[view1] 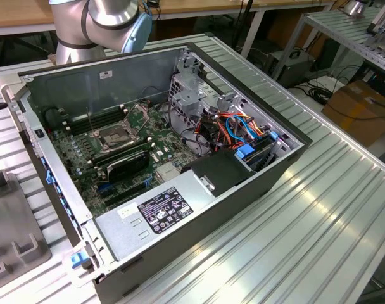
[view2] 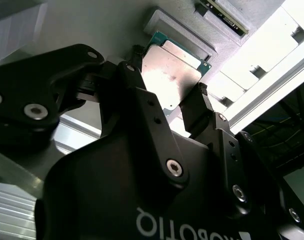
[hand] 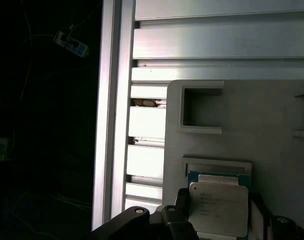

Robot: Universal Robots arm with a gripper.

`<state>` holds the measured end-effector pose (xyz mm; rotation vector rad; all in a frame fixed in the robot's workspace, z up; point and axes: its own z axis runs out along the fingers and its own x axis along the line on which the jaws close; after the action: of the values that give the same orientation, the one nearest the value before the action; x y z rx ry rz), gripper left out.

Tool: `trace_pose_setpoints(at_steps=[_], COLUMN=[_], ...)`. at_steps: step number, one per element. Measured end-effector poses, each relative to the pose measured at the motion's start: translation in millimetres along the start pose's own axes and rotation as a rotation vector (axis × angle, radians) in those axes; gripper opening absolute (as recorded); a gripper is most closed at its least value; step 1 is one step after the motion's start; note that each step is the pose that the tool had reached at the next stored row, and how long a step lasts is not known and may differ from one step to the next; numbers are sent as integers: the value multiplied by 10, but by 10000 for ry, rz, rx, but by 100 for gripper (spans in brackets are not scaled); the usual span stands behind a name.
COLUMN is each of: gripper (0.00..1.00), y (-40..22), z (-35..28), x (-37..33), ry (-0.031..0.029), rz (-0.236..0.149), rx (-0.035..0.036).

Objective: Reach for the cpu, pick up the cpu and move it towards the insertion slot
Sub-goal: 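Pick up the cpu and move it towards the insertion slot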

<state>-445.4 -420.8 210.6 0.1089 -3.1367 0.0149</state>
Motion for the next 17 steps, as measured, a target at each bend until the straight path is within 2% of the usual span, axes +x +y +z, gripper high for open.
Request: trace_pose_setpoints(at_steps=[17], gripper=[55], y=[-1], z=[-64], x=[-2], ry=[6], rz=[0], rx=[3])
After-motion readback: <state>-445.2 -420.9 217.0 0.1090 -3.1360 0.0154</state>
